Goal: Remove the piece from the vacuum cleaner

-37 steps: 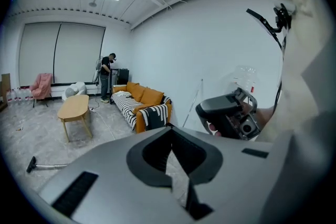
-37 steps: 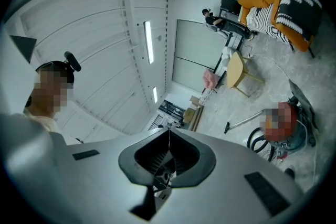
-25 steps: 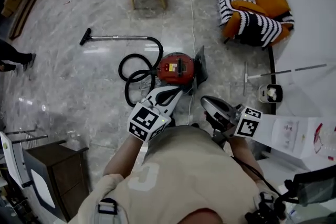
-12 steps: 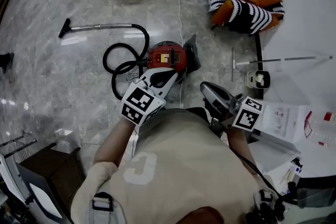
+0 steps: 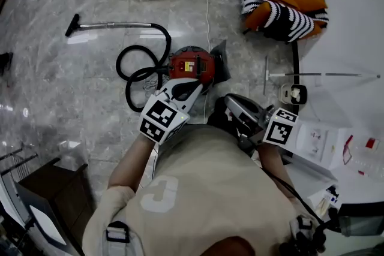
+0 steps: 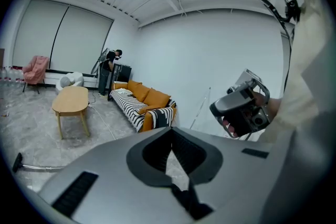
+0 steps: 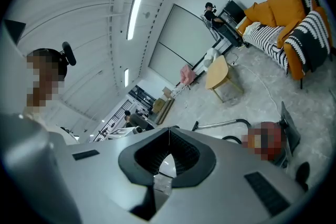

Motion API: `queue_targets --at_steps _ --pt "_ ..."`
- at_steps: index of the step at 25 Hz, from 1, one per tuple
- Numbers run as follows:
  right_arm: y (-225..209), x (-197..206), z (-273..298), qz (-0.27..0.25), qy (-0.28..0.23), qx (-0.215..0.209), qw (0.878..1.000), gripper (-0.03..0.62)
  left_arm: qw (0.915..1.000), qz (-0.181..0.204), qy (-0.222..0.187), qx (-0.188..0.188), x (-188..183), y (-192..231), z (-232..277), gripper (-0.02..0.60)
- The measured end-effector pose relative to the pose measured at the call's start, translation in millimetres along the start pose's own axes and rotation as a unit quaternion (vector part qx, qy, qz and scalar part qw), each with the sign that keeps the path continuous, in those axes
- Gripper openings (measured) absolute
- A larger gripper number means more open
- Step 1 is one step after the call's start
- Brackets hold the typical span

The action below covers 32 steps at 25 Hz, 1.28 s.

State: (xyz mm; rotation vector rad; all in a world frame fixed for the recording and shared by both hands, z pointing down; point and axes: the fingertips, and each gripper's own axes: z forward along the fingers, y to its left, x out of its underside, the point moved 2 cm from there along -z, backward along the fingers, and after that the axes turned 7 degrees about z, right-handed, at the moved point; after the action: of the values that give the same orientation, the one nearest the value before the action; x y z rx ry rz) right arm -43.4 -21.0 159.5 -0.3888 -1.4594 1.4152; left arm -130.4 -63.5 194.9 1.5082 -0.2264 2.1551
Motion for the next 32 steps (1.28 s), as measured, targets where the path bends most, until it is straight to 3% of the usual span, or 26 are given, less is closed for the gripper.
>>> queue_targets --at_steps 10,19,27,32 --pt "-52.6 -41.4 -10.4 0.031 0.022 -0.022 0.999 0.003 0.9979 0.002 0.059 -0.028 -9.2 1.9 54.4 0.003" --pt "-149.4 -58.2 -42.6 0.034 0.079 0.026 0.996 0.003 0.9938 0.006 0.107 -0.030 -16.8 -8.7 141.4 0.003" --pt "-247.6 -67.6 -50.5 0.048 0.089 0.098 0.990 0.003 0.9877 -0.005 0.155 -0.022 21.6 1.3 179.2 0.003" --pt "-302.4 -50.7 -36.8 0.010 0.144 0.143 0.979 0.003 0.9860 -0.015 0.165 -0.019 46.3 6.0 190.1 0.003"
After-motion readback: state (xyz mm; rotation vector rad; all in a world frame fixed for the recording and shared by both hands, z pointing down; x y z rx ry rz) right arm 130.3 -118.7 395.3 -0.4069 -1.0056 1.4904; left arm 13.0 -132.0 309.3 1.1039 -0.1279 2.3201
